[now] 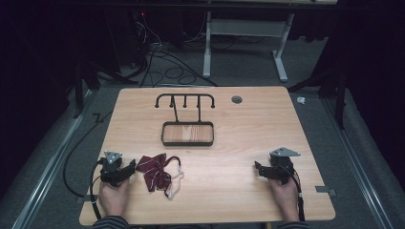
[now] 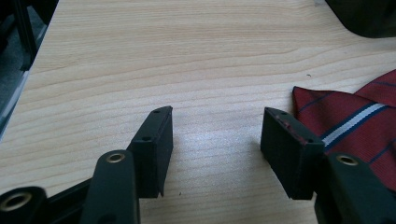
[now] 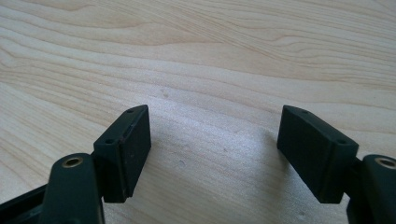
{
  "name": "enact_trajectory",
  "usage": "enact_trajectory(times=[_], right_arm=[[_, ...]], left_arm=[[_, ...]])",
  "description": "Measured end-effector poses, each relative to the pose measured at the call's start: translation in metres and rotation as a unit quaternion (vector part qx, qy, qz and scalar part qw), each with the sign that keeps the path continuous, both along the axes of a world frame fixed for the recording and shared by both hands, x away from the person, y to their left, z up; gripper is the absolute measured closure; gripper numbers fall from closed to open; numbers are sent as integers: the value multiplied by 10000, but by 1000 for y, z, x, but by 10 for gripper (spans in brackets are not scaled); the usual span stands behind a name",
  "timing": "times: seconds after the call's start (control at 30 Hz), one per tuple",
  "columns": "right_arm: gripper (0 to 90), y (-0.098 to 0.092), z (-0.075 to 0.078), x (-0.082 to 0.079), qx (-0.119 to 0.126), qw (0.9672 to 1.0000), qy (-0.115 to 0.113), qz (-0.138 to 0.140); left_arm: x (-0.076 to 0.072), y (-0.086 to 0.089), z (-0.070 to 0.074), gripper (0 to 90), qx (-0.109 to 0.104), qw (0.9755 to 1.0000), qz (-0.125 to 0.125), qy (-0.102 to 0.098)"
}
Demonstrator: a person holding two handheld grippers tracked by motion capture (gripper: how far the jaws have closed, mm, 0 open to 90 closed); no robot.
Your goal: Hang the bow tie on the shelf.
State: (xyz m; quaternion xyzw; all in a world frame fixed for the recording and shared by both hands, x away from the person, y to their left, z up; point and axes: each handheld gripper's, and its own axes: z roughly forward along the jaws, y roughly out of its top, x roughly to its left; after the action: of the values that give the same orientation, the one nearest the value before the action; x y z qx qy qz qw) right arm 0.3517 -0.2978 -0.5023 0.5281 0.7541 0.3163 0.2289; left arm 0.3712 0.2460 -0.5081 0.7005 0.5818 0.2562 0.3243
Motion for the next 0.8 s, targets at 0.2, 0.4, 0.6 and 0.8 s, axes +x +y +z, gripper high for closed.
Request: enact_trajectory(times=[0.2,0.4,0.6,0.8], right_arm=[[270,0,0,0,6,10000,1,-1],[269,0,0,0,5,10000,4,4],[268,0,0,0,-14,10000,-7,22],[268,0,0,0,-12,10000,-2,15]], left_arm=[[0,0,0,437,-7,10000,-7,5],[0,1,0,443,-33,10000,2,7],[0,1,0,443,-29,10000,21,4],[0,1,0,439,-56,10000,27,3]])
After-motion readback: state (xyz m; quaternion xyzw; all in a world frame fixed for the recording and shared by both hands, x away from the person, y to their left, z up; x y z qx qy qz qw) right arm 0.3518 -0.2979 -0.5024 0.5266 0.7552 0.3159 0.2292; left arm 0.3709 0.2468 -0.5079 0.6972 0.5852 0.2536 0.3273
